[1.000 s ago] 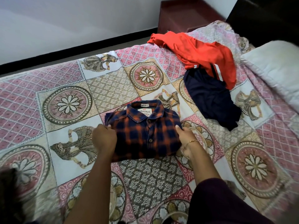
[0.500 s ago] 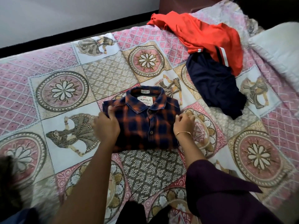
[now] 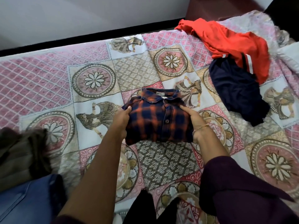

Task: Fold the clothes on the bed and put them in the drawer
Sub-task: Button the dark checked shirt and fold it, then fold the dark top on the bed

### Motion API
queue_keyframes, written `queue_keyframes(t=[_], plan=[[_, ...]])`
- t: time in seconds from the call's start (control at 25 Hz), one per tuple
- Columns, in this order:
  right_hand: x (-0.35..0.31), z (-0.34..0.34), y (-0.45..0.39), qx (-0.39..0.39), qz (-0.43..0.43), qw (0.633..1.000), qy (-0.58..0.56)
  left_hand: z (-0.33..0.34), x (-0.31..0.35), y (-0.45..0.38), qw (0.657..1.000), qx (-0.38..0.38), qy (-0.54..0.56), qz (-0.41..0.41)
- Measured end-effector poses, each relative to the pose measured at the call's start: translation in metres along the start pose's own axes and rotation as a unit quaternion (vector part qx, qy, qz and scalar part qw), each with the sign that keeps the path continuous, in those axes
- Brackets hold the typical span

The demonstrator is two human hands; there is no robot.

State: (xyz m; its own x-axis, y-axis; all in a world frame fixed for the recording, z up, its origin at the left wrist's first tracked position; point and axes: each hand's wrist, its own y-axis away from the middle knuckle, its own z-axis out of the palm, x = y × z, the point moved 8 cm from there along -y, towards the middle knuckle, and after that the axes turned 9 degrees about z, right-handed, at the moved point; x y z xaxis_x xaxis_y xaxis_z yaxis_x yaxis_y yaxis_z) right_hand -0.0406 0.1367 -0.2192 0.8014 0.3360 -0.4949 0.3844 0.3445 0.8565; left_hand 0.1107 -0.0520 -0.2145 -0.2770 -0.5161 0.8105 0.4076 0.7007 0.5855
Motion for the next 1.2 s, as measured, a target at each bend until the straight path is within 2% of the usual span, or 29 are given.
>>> queue_keyframes(t=[0.16,0.4,0.48,0.6,0.72,0.8,0.88,0.96,1.04,1.2], plan=[[0.027,0.016,0.028,-0.024,-0.026,0.999,0.011,-0.035,-0.018,0.035,0.997,-0.036,0.057,-0.048],[0.092,0.098,0.106,-0.067,-0.079,0.995,0.010,-0.147,-0.023,0.095,0.993,-0.065,0.098,-0.027],[0.131,0.141,0.132,-0.070,-0.075,0.995,0.012,-0.212,-0.017,0.120,0.992,-0.073,0.101,0.012],[0.181,0.217,0.168,-0.097,-0.071,0.992,0.025,-0.314,-0.007,0.153,0.993,-0.043,0.096,0.058],[0.216,0.292,0.187,-0.118,-0.038,0.991,0.044,-0.401,-0.003,0.162,0.991,0.015,0.112,0.069],[0.222,0.344,0.190,-0.132,-0.049,0.988,0.071,-0.454,0.012,0.161,0.988,0.055,0.117,0.082],[0.210,0.379,0.184,-0.135,-0.094,0.983,0.085,-0.481,0.030,0.159,0.984,0.084,0.115,0.106],[0.200,0.408,0.168,-0.124,-0.132,0.978,0.101,-0.504,0.048,0.145,0.979,0.117,0.070,0.151],[0.198,0.424,0.144,-0.093,-0.161,0.974,0.131,-0.522,0.052,0.121,0.967,0.161,-0.032,0.193],[0.199,0.433,0.095,0.020,-0.252,0.924,0.286,-0.534,0.033,0.077,0.906,0.232,-0.272,0.225]])
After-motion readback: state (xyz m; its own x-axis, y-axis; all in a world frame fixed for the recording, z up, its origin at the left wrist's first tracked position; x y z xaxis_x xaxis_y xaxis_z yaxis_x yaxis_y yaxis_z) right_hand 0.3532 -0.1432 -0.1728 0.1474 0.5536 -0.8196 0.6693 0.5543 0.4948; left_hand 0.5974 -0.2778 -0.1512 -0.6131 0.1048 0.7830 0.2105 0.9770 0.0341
